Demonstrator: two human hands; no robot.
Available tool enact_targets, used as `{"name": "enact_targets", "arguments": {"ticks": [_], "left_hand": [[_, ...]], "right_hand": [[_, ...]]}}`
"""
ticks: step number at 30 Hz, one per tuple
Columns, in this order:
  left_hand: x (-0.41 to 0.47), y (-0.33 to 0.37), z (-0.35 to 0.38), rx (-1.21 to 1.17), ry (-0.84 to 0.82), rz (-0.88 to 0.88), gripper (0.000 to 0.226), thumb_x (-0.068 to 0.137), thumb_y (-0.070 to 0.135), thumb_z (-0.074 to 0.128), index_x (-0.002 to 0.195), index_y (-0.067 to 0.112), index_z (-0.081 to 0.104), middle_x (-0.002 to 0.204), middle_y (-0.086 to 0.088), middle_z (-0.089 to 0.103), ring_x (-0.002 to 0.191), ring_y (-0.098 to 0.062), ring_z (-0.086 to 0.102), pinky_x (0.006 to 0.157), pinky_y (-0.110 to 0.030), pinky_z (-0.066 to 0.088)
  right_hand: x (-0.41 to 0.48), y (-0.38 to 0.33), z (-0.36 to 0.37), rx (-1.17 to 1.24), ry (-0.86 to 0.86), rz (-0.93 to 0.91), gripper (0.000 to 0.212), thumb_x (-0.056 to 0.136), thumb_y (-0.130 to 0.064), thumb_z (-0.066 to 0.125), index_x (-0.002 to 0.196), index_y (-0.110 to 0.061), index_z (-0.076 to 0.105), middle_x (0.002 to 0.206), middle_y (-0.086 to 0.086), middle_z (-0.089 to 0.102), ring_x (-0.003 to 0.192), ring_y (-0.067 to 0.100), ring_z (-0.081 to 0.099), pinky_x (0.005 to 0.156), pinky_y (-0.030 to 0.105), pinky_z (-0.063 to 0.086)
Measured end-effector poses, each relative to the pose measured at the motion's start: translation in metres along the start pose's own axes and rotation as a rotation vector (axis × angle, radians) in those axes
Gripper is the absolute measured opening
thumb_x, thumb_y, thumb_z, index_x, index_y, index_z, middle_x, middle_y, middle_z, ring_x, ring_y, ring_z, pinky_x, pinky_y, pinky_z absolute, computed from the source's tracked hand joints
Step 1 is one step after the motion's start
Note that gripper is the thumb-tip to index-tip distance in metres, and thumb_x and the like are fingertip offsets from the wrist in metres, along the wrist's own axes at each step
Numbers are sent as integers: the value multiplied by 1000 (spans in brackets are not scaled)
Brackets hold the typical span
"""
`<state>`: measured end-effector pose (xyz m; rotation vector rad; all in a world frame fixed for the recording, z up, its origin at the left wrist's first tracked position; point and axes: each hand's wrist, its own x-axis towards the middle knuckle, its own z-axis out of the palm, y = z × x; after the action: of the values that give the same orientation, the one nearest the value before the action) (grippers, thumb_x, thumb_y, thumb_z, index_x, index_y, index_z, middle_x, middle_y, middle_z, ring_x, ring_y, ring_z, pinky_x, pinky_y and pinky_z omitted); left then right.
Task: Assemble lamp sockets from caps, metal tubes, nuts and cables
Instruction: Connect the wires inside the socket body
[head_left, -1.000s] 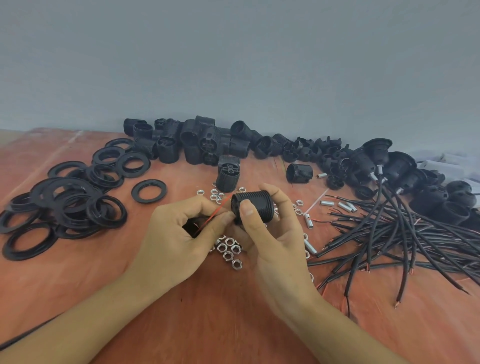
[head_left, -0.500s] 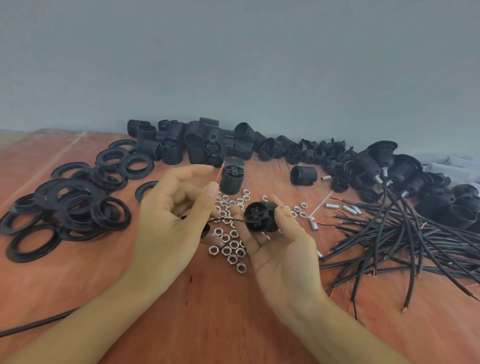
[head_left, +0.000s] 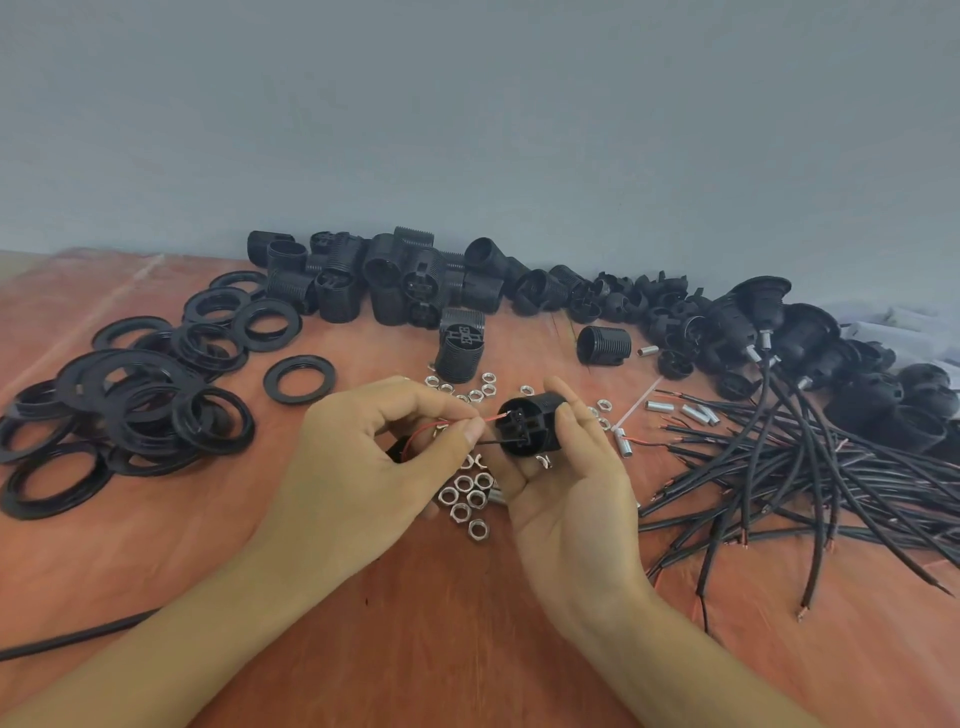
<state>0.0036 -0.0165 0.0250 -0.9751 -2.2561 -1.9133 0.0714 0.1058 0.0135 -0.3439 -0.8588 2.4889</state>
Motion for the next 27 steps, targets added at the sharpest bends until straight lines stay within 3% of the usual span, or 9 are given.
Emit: {"name": "enact_targets", "arguments": {"ticks": [4, 7, 13, 20, 23, 27], "left_hand": [[1, 1, -3, 25, -39, -6, 10, 82, 15, 73, 80, 25, 76, 57, -9, 54, 48, -24, 58, 40, -22, 50], [2, 1, -4, 37, -53, -13, 9, 83, 16, 72, 80, 24, 76, 51, -5, 49, 46, -25, 57, 41, -20, 49], [1, 1, -4, 54, -62, -7, 8, 83, 19, 72, 81, 25, 77, 51, 5, 42, 47, -22, 56, 40, -21, 49], [1, 1, -5, 67, -56, -1, 7, 83, 19, 72, 79, 23, 76, 54, -13, 47, 44, -24, 56, 40, -18, 48], [1, 0, -5, 102, -51, 21, 6, 83, 22, 71, 78, 24, 74, 50, -5, 46, 40, -23, 56, 39, -26, 49], [0, -1, -4, 168, -18, 55, 6, 81, 33, 69, 79, 29, 72, 49, 7, 40, 44, -26, 55, 50, -37, 49]], "right_hand": [[-2, 2, 0, -87, -63, -35, 27, 94, -17, 50, 118, -12, 60, 80, 6, 71, 72, 18, 71, 68, 28, 59], [-3, 2, 2, -120, -82, -68, 37, 81, -23, 56, 117, -12, 61, 82, 4, 71, 72, 16, 71, 67, 26, 58], [-4, 2, -2, -132, -86, -77, 24, 99, -13, 44, 118, -13, 58, 76, 1, 71, 69, 14, 70, 65, 24, 57], [-3, 4, -4, -223, -105, -91, 24, 98, -16, 48, 120, -15, 58, 83, 1, 71, 74, 14, 70, 70, 24, 57], [-3, 5, -5, -293, -104, -122, 33, 84, -26, 59, 117, -20, 62, 87, 2, 68, 80, 14, 69, 72, 26, 57], [-3, 7, -5, -408, -122, -200, 32, 80, -34, 67, 112, -27, 63, 89, -1, 63, 85, 13, 65, 83, 33, 56]]}}
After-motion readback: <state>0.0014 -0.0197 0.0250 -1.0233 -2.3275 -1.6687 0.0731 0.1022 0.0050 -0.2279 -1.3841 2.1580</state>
